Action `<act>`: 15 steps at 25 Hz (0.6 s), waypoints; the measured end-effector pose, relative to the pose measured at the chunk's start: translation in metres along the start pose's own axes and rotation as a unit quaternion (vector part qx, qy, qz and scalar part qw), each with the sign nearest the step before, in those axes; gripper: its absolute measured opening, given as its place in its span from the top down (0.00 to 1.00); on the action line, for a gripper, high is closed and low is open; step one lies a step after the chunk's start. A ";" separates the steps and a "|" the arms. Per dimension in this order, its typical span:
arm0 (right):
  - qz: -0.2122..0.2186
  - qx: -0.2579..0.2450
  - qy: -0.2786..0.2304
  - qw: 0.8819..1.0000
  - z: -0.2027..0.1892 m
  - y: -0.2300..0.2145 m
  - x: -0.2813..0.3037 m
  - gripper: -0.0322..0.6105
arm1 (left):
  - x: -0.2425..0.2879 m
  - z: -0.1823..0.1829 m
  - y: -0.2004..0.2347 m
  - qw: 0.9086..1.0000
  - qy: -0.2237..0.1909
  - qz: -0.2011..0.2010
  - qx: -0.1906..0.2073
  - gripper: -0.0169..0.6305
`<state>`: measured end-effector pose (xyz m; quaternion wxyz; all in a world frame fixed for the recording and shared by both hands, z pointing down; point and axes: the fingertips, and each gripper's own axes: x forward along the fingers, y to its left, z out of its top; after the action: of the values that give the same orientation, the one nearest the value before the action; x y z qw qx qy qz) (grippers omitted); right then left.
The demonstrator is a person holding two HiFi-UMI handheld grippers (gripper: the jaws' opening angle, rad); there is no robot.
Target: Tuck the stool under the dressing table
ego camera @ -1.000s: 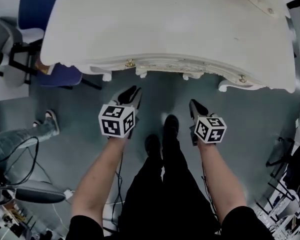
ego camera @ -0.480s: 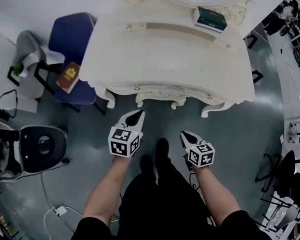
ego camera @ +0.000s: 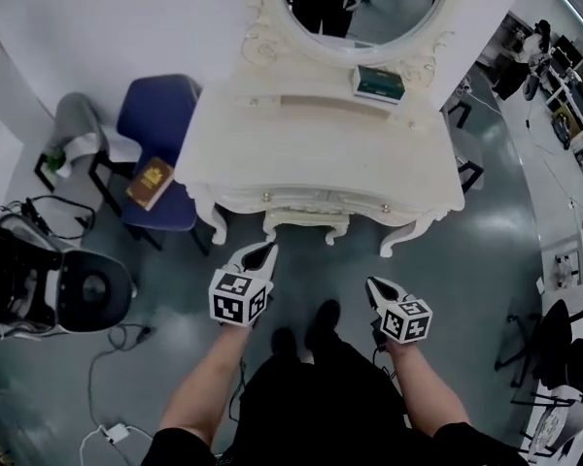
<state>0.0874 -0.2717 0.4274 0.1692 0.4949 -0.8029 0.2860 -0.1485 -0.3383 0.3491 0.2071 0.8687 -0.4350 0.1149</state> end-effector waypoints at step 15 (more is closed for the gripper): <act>0.049 -0.040 -0.112 0.992 0.094 -0.044 -0.086 0.95 | 0.018 0.069 -0.090 0.998 -0.022 0.024 0.052 0.95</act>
<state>0.1672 -0.2859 0.3195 0.0836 0.4764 -0.8511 0.2043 -0.0648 -0.3343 0.2717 0.1491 0.8700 -0.4536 0.1232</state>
